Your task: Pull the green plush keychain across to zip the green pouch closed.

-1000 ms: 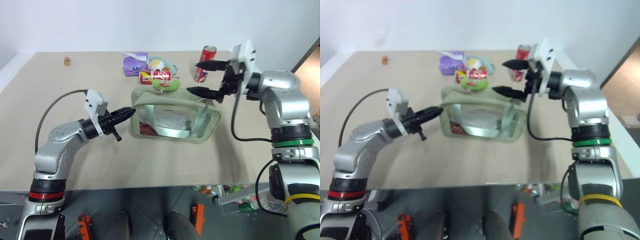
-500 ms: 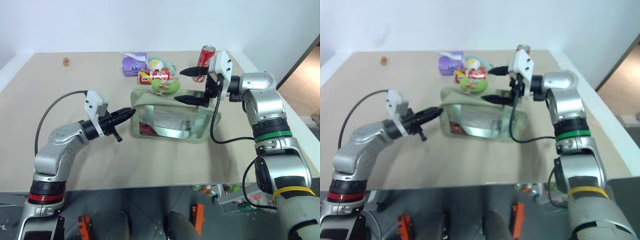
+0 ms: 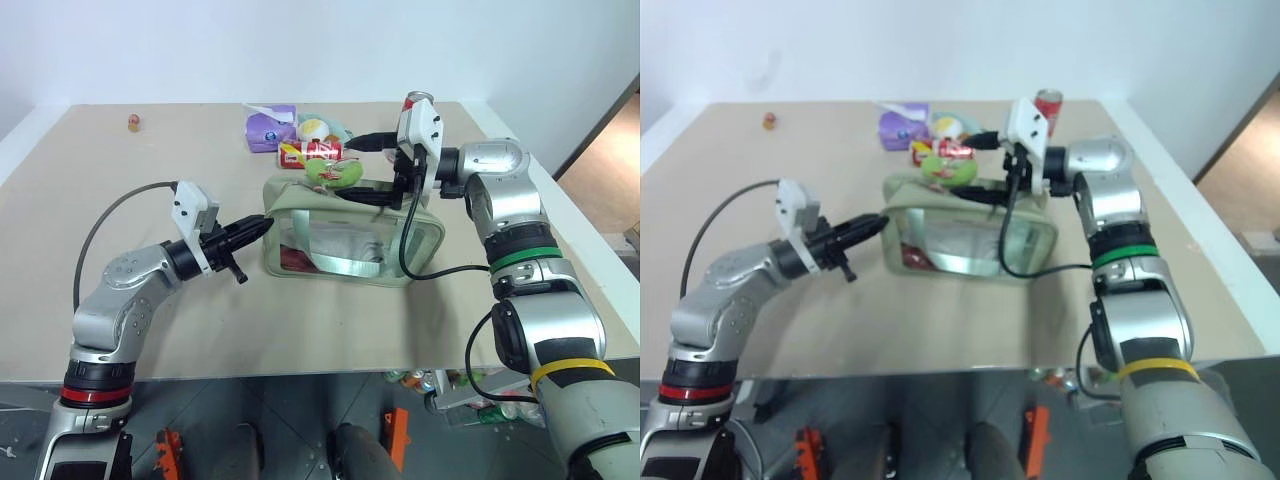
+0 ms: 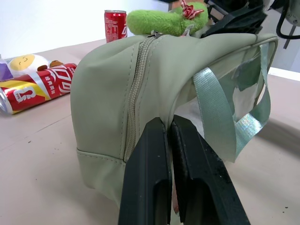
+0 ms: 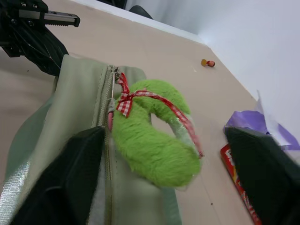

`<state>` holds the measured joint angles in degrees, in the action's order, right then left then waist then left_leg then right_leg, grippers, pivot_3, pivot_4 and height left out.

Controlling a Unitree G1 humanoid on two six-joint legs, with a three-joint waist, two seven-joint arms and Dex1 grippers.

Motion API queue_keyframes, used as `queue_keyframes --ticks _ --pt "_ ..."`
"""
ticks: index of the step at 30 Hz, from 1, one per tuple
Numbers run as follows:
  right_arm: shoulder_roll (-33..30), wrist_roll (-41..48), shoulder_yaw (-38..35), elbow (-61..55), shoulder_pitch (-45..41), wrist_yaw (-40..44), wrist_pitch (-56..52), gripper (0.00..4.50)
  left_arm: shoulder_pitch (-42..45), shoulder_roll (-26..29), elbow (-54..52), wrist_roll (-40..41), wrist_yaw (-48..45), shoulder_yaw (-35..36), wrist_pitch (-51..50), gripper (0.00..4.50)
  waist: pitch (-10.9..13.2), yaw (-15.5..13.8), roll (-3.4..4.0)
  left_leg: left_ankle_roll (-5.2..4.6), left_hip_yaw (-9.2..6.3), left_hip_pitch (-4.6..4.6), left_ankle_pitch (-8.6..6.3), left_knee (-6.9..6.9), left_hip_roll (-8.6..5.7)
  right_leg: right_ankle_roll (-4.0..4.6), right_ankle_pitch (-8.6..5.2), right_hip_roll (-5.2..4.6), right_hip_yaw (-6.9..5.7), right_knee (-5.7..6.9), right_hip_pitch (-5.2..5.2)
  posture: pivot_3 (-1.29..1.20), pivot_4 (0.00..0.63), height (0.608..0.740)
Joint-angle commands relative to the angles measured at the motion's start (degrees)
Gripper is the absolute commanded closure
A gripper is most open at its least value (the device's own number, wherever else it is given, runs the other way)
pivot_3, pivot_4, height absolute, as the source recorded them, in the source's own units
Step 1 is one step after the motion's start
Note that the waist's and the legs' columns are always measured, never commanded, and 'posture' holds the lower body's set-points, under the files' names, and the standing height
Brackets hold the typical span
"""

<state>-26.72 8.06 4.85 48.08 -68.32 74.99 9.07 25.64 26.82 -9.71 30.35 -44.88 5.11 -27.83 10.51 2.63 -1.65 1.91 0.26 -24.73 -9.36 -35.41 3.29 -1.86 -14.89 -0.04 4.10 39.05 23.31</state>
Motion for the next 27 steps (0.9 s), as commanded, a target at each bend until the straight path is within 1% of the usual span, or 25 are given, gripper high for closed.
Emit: queue_keyframes --ticks 1,2,4,7,8,9,14,22,27 --pt "0.0 -0.4 -0.3 0.4 -2.3 0.5 1.3 1.83 1.0 -0.1 -2.1 0.6 0.2 -0.5 0.0 4.5 0.0 0.0 0.0 0.0 0.0 0.0 0.0 0.0 0.0 0.0 0.0 0.0 0.0 0.0 0.0 0.0 0.15 0.74" --pt "0.0 -0.5 -0.3 0.6 -2.3 0.5 1.5 2.12 1.0 -0.1 -2.1 0.5 0.3 -0.4 0.0 4.5 0.0 0.0 0.0 0.0 0.0 0.0 0.0 0.0 0.0 0.0 0.0 0.0 0.0 0.0 0.0 0.0 0.15 0.74" --pt "0.0 -0.6 -0.5 1.0 -2.3 0.5 1.6 2.91 1.0 -0.1 -2.2 0.6 0.4 -0.4 -0.1 4.5 0.0 0.0 0.0 0.0 0.0 0.0 0.0 0.0 -0.01 0.0 0.0 -0.01 0.0 0.0 0.0 0.0 0.15 0.74" --pt "-0.2 -0.3 -0.9 0.6 -2.3 0.7 1.7 3.9 1.0 -0.1 -2.4 0.6 0.8 -0.4 -0.1 4.5 0.0 0.0 0.0 0.0 0.0 0.0 0.0 0.0 -0.01 0.0 0.0 0.0 0.0 0.0 0.0 0.0 0.15 0.74" --pt "-0.2 0.1 -1.2 0.0 -2.3 0.7 1.4 4.36 0.9 -0.1 -2.4 0.6 1.0 -0.4 -0.1 4.5 0.0 0.0 0.0 0.0 0.0 0.0 0.0 0.0 -0.01 0.0 0.0 0.0 -0.01 0.0 0.0 0.0 0.15 0.74" --pt "-0.3 0.7 -1.7 -0.9 -2.1 0.5 1.3 4.43 1.0 -0.6 -2.3 0.8 1.8 0.0 -0.3 4.5 0.0 0.0 0.0 0.0 -0.01 0.0 0.0 0.0 -0.01 0.0 0.0 0.0 -0.01 0.0 -0.01 0.0 0.15 0.74" --pt "-1.0 2.3 -3.3 -4.6 -1.6 -0.4 1.6 4.43 2.0 -1.9 -1.8 0.4 4.8 0.4 -0.3 4.5 0.0 0.0 0.02 0.0 -0.01 -0.02 0.0 0.0 -0.01 0.0 0.0 -0.01 0.0 0.0 0.02 0.0 0.15 0.74" --pt "-3.9 3.3 -6.1 -9.7 -1.6 -4.1 0.8 4.43 4.3 -5.4 1.9 -0.4 9.2 0.4 0.1 4.5 0.0 0.0 0.02 0.0 -0.03 -0.04 0.0 0.04 -0.03 -0.01 -0.01 -0.01 -0.01 -0.01 0.05 0.0 0.15 0.74" --pt "-5.9 3.5 -6.1 -14.0 2.0 -4.3 -1.2 4.43 5.1 -6.6 2.9 -0.3 9.6 0.0 0.2 4.5 0.0 0.0 0.02 0.0 -0.03 -0.04 0.0 0.04 -0.04 -0.02 -0.01 -0.01 -0.01 -0.01 0.04 0.0 0.15 0.74"
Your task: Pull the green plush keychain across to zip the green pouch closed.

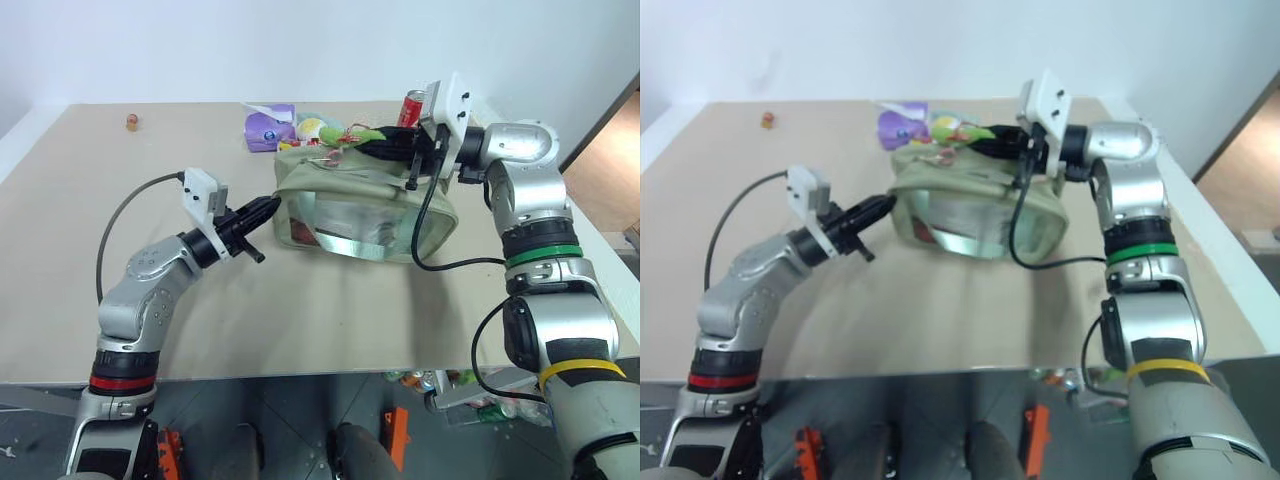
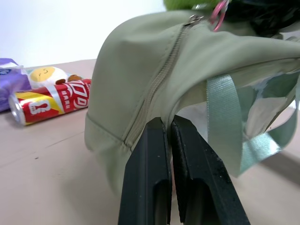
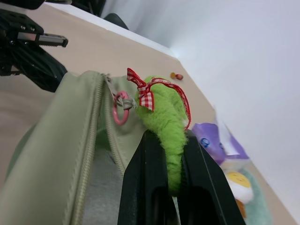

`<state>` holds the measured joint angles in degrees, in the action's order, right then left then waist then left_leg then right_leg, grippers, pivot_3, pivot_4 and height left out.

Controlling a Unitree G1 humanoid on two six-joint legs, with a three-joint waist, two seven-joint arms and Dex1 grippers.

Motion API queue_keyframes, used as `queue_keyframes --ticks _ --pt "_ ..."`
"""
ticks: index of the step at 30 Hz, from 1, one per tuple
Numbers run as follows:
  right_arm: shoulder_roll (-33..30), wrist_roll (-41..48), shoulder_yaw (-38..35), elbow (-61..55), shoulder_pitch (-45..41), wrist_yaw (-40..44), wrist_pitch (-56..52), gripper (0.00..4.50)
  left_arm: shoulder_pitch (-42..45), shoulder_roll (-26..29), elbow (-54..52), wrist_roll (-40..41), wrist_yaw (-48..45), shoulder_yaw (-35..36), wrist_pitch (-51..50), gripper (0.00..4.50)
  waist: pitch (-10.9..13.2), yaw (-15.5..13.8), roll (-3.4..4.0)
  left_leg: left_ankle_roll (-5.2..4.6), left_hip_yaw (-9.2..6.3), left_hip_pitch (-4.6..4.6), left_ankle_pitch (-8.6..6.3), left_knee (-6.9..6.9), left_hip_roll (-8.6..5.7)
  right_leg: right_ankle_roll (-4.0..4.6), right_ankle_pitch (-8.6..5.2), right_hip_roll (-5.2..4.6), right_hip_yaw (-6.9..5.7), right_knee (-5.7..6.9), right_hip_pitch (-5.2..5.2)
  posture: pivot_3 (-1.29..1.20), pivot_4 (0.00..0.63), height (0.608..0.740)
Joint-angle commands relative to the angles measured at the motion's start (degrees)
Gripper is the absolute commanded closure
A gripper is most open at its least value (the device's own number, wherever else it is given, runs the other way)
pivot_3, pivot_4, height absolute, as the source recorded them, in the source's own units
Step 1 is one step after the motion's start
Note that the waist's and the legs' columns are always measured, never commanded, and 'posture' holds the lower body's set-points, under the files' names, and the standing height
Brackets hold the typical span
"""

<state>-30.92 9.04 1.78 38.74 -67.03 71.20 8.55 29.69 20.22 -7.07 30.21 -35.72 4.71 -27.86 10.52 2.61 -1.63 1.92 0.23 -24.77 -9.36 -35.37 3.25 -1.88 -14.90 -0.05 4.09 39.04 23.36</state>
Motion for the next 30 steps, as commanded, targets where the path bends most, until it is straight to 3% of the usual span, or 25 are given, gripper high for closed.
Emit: queue_keyframes --ticks 1,12,13,17,19,27,30 --pt "-2.0 2.6 -2.7 -5.5 1.5 -0.5 -1.2 4.43 1.1 -0.1 0.3 -0.2 0.4 0.2 0.2 4.5 0.0 0.0 0.0 0.0 0.0 0.0 0.0 0.0 0.0 0.0 0.0 0.0 0.0 0.0 0.0 0.0 0.15 0.74" --pt "-2.4 4.6 -0.3 -14.3 7.5 2.0 -10.8 4.43 3.7 -0.9 -3.8 2.7 2.1 -0.2 -5.4 4.5 0.0 0.0 0.01 0.0 -0.01 -0.01 0.0 -0.01 -0.02 -0.02 -0.01 0.0 0.01 0.0 0.0 0.0 0.15 0.74" --pt "-2.3 4.8 0.0 -14.8 7.6 2.4 -12.1 3.92 3.9 -0.8 -4.6 3.2 2.6 0.0 -6.4 4.5 0.0 0.0 0.0 0.0 0.0 0.0 0.0 -0.01 -0.03 -0.02 -0.01 0.0 0.02 0.0 0.0 0.0 0.15 0.74" --pt "-0.8 3.1 0.4 -12.5 7.4 0.5 -8.6 2.84 3.1 -0.2 -7.5 4.4 3.6 0.1 -9.7 4.5 0.0 0.0 0.0 0.0 -0.04 0.0 0.0 0.0 -0.02 -0.02 -0.01 0.01 -0.01 0.0 0.0 0.0 0.15 0.74" --pt "-0.5 2.8 0.5 -11.5 7.2 0.4 -7.8 2.1 3.1 0.0 -7.9 4.5 3.9 0.4 -10.4 4.5 0.0 0.0 0.0 0.0 -0.04 0.01 0.0 -0.01 -0.02 -0.02 -0.01 0.01 -0.01 0.0 -0.01 0.0 0.15 0.74" --pt "0.9 1.9 0.7 -6.4 5.6 0.5 -4.8 2.1 2.8 1.2 -8.9 4.3 4.3 0.3 -11.6 4.5 0.0 0.1 0.0 0.01 -0.04 0.02 0.01 -0.01 -0.03 -0.02 -0.01 0.01 0.0 0.0 -0.02 0.0 0.15 0.74" --pt "1.0 2.0 0.5 -5.4 5.2 0.8 -4.5 2.87 2.7 1.4 -8.9 4.2 4.4 0.3 -11.8 4.5 0.0 0.1 0.0 0.01 -0.04 0.02 0.01 -0.01 -0.03 -0.02 -0.01 0.01 0.0 0.0 -0.02 0.0 0.15 0.74"
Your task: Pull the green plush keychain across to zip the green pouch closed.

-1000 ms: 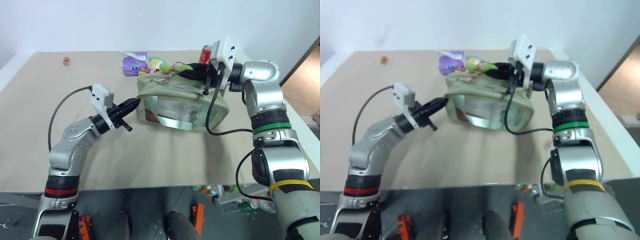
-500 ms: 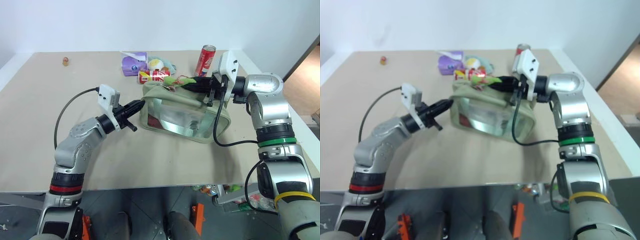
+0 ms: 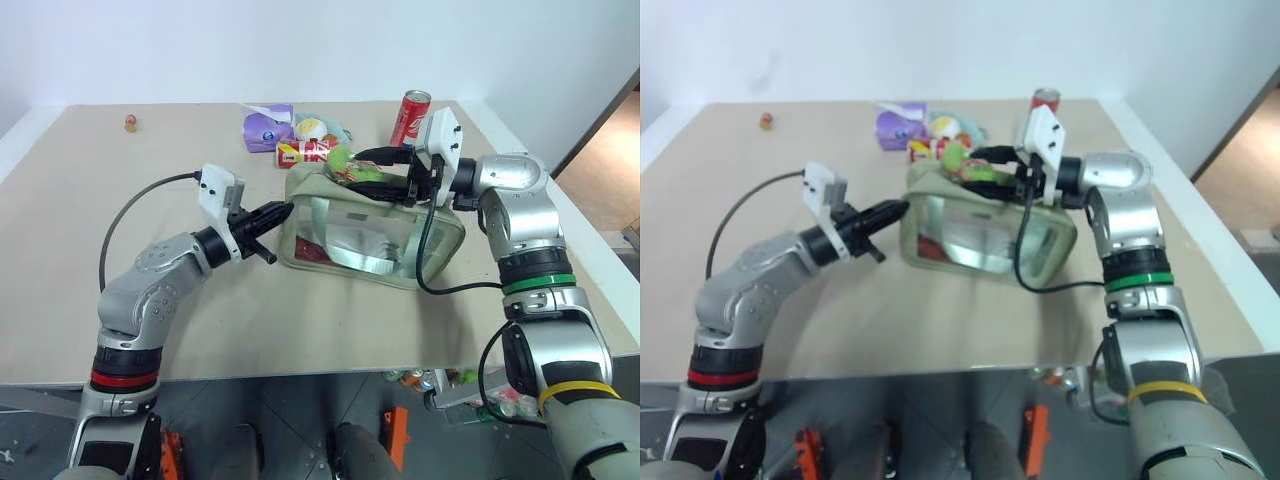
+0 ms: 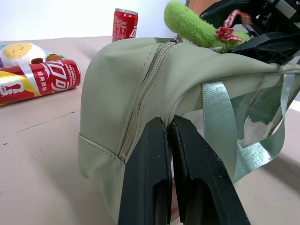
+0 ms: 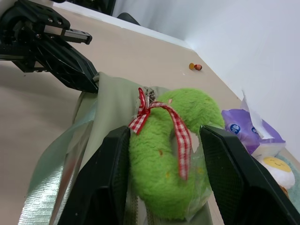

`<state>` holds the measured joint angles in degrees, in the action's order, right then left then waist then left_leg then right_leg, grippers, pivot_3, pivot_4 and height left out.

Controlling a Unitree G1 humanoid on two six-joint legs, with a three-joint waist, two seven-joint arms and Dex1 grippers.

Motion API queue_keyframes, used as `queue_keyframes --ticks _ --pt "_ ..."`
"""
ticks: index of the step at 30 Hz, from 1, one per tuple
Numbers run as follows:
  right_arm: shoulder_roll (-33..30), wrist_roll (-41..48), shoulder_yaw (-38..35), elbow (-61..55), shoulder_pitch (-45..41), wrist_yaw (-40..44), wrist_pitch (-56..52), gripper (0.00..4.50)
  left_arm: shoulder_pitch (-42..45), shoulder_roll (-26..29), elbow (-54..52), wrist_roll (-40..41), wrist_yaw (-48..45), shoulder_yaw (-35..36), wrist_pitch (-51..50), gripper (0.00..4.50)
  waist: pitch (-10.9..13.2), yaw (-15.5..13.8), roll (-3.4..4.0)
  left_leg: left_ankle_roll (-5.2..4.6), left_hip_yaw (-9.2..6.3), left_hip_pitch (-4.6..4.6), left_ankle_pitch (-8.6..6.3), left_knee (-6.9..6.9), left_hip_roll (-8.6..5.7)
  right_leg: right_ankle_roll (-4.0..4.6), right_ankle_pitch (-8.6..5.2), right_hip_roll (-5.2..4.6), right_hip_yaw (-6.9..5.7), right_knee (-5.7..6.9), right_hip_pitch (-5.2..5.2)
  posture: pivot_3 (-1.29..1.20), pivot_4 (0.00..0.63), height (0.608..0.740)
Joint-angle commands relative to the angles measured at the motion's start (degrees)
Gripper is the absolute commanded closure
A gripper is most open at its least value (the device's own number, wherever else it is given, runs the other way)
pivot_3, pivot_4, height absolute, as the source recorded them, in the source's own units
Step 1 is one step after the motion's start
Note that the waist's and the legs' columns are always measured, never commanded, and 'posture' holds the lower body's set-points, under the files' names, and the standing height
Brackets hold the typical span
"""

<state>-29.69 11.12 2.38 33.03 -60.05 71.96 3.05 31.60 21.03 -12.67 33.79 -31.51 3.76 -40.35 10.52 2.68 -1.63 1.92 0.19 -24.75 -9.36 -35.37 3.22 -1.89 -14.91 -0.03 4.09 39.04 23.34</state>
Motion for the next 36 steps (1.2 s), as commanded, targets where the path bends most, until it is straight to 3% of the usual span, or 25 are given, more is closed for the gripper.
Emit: queue_keyframes --ticks 1,3,5,20,36 --pt "-0.4 -0.1 -0.1 0.5 -1.8 0.3 1.0 3.23 0.8 0.7 -3.3 0.7 0.3 1.2 0.7 4.5 0.0 0.0 0.0 0.0 0.0 -0.01 0.0 0.0 0.0 0.0 0.0 0.0 0.0 0.0 0.0 0.0 0.15 0.74" --pt "-0.6 -0.2 -0.2 0.8 -1.7 0.5 1.1 4.02 1.0 0.7 -3.2 0.5 0.3 1.0 0.6 4.5 0.0 0.0 0.0 0.0 0.0 -0.01 0.0 0.0 -0.01 0.0 0.0 -0.01 0.0 0.0 -0.01 0.0 0.15 0.74" --pt "-0.9 -0.3 -0.3 1.0 -1.6 0.6 1.3 4.46 1.2 0.7 -3.0 0.5 0.3 0.9 0.5 4.5 0.0 0.0 0.0 0.0 0.0 -0.01 0.0 0.0 -0.01 0.0 0.0 -0.01 0.0 0.0 0.0 0.0 0.15 0.74" --pt "-5.0 1.1 -3.6 -4.5 -3.5 -2.3 2.5 4.46 2.6 -0.6 -1.6 -0.4 5.9 2.0 0.2 4.5 0.0 0.0 0.0 0.0 0.0 -0.01 0.0 0.0 -0.01 0.0 0.0 -0.01 0.0 0.0 0.01 0.0 0.15 0.74" --pt "-13.5 1.4 -7.5 -9.6 3.7 -8.3 -0.1 4.46 1.4 -1.2 -2.4 -4.4 10.0 1.8 3.8 4.5 0.0 -0.1 0.0 0.01 0.02 -0.02 -0.01 0.0 -0.04 -0.02 -0.01 -0.05 0.02 -0.03 0.0 0.0 0.15 0.74"
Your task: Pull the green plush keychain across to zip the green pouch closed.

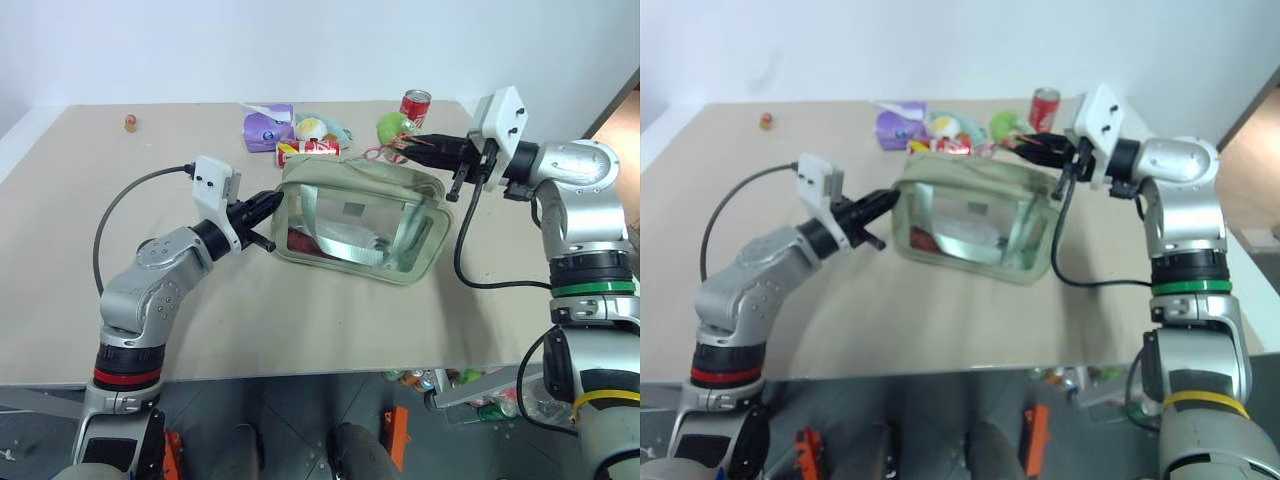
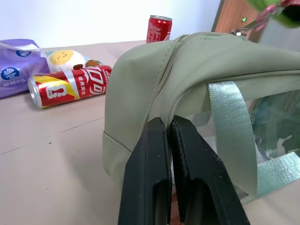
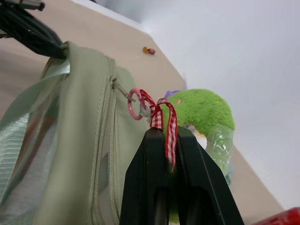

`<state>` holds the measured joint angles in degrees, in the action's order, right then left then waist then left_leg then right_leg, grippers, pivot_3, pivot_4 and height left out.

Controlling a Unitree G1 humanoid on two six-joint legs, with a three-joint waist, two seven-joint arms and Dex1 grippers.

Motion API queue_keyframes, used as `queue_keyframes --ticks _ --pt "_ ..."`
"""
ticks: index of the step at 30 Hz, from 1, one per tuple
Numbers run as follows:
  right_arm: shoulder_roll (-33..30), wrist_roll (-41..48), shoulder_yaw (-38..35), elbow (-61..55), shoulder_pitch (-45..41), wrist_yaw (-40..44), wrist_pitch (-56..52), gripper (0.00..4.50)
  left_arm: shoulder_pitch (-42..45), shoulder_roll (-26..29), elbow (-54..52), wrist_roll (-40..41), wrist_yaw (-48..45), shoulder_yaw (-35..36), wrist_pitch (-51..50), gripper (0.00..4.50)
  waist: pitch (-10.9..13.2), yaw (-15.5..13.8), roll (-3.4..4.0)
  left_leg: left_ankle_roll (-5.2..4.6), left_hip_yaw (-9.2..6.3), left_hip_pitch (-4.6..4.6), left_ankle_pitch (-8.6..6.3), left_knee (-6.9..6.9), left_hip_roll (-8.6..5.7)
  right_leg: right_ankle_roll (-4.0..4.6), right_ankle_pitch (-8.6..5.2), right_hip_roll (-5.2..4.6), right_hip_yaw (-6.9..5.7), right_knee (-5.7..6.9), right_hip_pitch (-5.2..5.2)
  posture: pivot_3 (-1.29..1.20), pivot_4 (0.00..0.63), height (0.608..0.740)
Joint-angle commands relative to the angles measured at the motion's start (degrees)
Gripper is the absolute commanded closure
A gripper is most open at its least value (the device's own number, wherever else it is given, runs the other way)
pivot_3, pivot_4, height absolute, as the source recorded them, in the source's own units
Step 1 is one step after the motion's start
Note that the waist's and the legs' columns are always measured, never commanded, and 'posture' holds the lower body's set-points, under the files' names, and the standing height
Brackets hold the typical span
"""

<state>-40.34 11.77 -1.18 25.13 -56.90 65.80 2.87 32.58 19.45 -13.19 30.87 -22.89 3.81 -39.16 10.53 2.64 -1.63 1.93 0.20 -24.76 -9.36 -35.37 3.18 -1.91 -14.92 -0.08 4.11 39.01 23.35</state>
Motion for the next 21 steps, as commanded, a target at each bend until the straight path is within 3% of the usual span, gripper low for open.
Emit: queue_keyframes --ticks 1,8,12,17,21 --pt "-3.8 0.5 -4.7 -1.4 1.1 -3.1 0.1 4.46 0.3 0.4 -2.0 -2.0 1.6 1.8 3.2 4.5 0.0 0.0 0.0 0.0 0.0 0.0 0.0 0.0 0.0 -0.01 -0.01 0.0 0.0 0.0 0.0 0.0 0.15 0.74" --pt "-8.5 0.1 -9.4 -1.7 6.4 -10.1 -0.6 4.46 -2.2 0.9 -2.8 -5.1 2.0 2.4 7.1 4.5 0.0 -0.1 0.0 0.0 0.03 -0.05 0.0 0.01 -0.24 -0.17 -0.1 -0.28 0.02 -0.01 -0.01 0.0 0.15 0.74" --pt "-8.8 0.3 -13.6 -6.2 13.0 -18.0 -4.9 4.46 -3.9 0.9 -2.8 -6.1 2.6 3.8 9.9 4.5 0.0 -0.1 -0.01 0.0 0.03 -0.05 0.0 0.01 -0.25 -0.18 -0.1 -0.29 0.03 -0.02 -0.01 0.0 0.15 0.74" --pt "-3.3 -0.4 -16.4 -17.1 23.7 -32.0 -14.1 4.46 -5.0 0.5 -2.7 -7.7 3.8 4.5 13.7 4.5 0.0 0.0 0.0 0.0 0.02 -0.02 0.0 0.01 -0.24 -0.26 -0.15 -0.27 0.06 0.0 -0.03 0.0 0.15 0.74" --pt "5.4 -3.7 -13.0 -23.2 31.7 -42.7 -20.8 4.46 -6.8 -1.0 -2.2 -9.1 5.2 3.7 15.7 4.5 -0.1 0.0 -0.06 0.03 0.01 0.01 0.04 0.05 -0.25 -0.37 -0.14 -0.27 0.07 0.0 -0.05 0.0 0.15 0.74"
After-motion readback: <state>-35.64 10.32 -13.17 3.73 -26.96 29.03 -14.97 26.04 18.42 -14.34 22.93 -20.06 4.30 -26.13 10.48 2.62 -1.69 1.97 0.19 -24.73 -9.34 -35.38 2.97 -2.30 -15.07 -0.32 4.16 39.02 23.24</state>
